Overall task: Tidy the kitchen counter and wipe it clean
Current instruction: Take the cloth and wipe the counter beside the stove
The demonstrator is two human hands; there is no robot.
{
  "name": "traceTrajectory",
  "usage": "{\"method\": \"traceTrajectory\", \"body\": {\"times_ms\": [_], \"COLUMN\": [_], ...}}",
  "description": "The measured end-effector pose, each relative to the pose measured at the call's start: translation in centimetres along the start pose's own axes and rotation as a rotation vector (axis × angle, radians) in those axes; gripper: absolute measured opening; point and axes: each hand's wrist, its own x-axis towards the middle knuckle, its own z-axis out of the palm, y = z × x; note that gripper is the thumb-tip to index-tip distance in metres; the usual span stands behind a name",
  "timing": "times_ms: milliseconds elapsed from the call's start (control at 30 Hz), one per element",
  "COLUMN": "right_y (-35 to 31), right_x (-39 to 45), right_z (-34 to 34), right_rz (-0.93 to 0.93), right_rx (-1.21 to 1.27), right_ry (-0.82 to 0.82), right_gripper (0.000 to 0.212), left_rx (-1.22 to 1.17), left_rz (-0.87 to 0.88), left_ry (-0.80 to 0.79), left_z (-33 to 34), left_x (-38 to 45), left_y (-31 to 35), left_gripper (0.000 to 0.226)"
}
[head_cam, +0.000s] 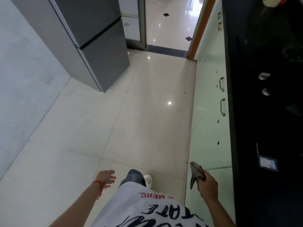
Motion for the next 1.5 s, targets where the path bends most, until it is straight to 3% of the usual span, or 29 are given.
{"method": "traceTrajectory", "body": {"times_ms": [200, 467, 733, 1033, 1233, 1500], "right_y": [-3.8, -11.2, -24.2, -38.6, -44.6, -50.7], "right_x": [6.0, 17.7, 31.3, 44.5, 52.2, 59.4], "right_z": [0.4, 0.5, -1.5, -1.6, -1.4, -3.3], "right_rz": [0.120, 0.108, 0.088, 0.031, 0.156, 0.273], "right_rx": [-0.054, -0.043, 0.026, 0.114, 0.164, 0.263], "right_ry": [0.013, -0.039, -0.089, -0.072, -0.005, 0.149], "right_gripper": [0.029, 0.026, 0.028, 0.030, 0.030, 0.031], "left_rx": [0.030, 0.071, 0.176, 0.214, 0.288, 0.437], "left_rz": [0.040, 0.102, 0.059, 0.060, 0.082, 0.291], "left_ry": [-0.078, -0.085, 0.013, 0.020, -0.031, -0.098], "left_z": [2.2, 6.4, 6.8, 7.0, 7.7, 13.5], "left_x": [3.6, 8.5, 12.3, 18.8, 23.7, 25.8], "left_y": [11.8, 26.8, 38.0, 53.0, 67.3, 89.9], "left_gripper": [0.012, 0.011, 0.011, 0.015, 0.015, 0.014]}}
